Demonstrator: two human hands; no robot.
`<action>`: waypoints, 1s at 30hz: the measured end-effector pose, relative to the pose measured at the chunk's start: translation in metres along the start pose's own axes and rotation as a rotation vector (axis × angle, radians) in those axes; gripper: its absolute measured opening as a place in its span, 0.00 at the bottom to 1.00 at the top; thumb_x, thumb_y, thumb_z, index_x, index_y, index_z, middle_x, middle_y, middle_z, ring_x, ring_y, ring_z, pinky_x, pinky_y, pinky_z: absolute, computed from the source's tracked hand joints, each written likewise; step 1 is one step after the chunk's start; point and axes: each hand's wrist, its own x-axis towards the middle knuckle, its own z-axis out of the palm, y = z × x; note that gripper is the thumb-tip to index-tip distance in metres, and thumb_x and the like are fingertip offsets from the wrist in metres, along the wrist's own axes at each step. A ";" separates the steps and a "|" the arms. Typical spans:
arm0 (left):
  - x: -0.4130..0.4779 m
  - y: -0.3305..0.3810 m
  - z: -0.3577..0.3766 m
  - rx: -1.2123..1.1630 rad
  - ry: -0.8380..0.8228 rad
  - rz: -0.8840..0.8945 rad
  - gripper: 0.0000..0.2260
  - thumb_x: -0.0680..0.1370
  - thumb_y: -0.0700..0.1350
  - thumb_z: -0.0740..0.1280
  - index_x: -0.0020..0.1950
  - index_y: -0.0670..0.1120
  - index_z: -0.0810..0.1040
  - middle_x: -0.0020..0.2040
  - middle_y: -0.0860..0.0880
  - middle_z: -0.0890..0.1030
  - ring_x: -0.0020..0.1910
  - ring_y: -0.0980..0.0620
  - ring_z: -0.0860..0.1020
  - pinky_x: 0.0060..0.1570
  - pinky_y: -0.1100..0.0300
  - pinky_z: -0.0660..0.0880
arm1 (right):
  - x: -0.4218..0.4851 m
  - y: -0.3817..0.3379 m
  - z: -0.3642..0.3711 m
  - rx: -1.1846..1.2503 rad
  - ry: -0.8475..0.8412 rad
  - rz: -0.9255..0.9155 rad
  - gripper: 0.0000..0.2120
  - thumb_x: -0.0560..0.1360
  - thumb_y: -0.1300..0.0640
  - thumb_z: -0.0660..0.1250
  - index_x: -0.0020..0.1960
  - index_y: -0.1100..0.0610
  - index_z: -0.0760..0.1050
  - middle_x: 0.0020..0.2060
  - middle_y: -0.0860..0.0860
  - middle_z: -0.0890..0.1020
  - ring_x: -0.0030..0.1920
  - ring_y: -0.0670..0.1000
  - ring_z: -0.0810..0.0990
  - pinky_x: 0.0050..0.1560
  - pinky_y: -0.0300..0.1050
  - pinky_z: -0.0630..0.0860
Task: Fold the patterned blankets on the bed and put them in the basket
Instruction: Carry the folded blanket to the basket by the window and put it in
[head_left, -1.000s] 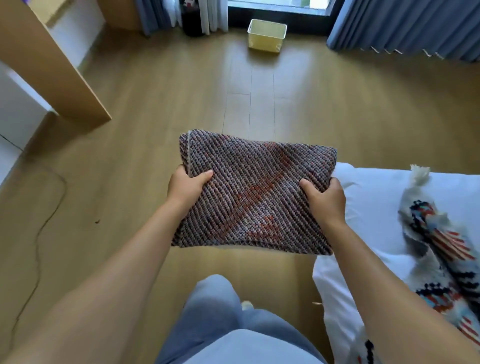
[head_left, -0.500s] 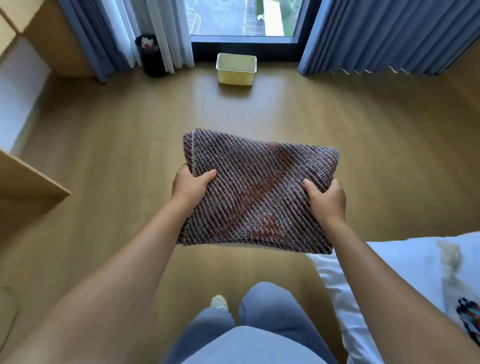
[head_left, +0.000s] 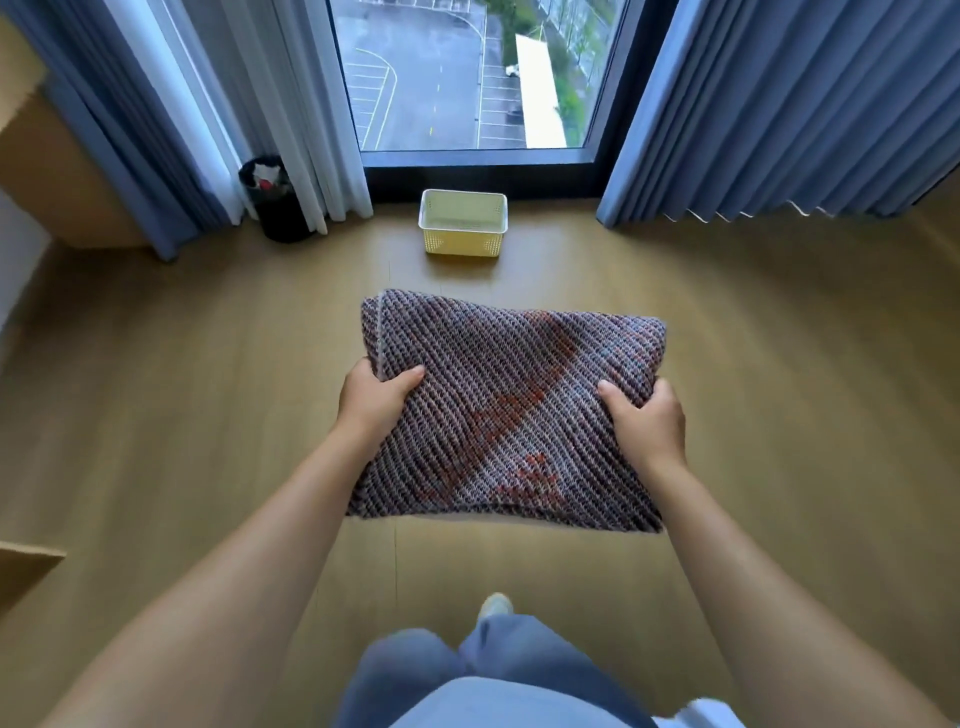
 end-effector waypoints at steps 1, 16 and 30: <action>0.024 0.012 0.003 -0.006 0.006 -0.001 0.18 0.73 0.46 0.70 0.60 0.42 0.71 0.56 0.44 0.79 0.53 0.45 0.78 0.58 0.47 0.75 | 0.025 -0.012 0.010 -0.002 -0.006 -0.008 0.13 0.71 0.48 0.68 0.49 0.54 0.69 0.42 0.47 0.76 0.44 0.52 0.76 0.47 0.46 0.73; 0.431 0.173 0.042 -0.083 -0.080 -0.077 0.13 0.73 0.42 0.71 0.55 0.45 0.73 0.51 0.46 0.80 0.46 0.48 0.79 0.50 0.54 0.75 | 0.362 -0.168 0.193 -0.006 0.042 0.066 0.13 0.71 0.49 0.69 0.50 0.54 0.70 0.45 0.49 0.78 0.45 0.52 0.76 0.48 0.45 0.72; 0.751 0.287 0.156 -0.037 -0.084 -0.145 0.17 0.73 0.41 0.70 0.62 0.43 0.73 0.58 0.44 0.79 0.54 0.44 0.78 0.59 0.46 0.73 | 0.693 -0.239 0.311 0.007 -0.009 0.170 0.12 0.71 0.51 0.70 0.48 0.54 0.69 0.45 0.50 0.77 0.45 0.52 0.75 0.48 0.43 0.69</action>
